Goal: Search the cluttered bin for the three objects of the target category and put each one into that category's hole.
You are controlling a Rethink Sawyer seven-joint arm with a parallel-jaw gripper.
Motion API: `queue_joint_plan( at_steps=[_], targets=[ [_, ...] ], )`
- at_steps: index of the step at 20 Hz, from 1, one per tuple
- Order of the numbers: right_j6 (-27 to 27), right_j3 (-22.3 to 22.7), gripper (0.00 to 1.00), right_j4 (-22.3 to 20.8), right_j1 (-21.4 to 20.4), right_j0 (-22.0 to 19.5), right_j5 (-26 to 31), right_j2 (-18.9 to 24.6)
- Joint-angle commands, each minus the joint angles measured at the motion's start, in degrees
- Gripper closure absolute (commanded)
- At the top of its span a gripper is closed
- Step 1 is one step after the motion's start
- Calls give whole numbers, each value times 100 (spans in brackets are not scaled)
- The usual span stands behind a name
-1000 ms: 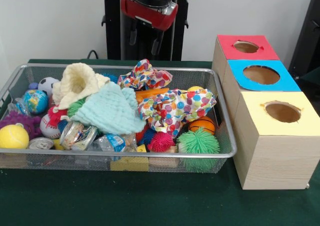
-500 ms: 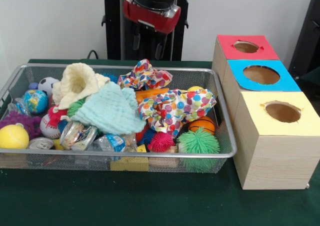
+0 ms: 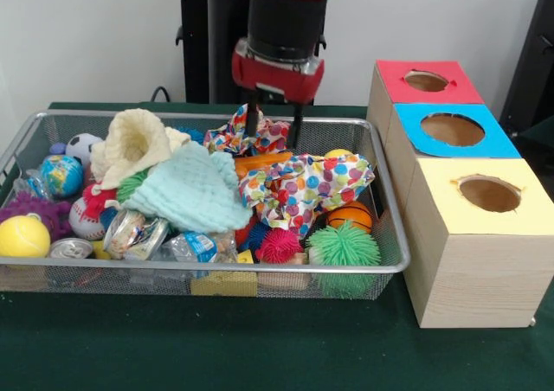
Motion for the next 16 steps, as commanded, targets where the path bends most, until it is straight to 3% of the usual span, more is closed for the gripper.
queue_joint_plan(
  at_steps=[1,4,11,16],
  targets=[
    [1498,684,0,114,988,247,-1465,-212],
    [1472,587,0,163,1291,510,-1929,-550],
    [1050,410,0,263,1746,800,-2383,-919],
    [658,222,0,180,1744,896,-2122,-1047]
  ],
)
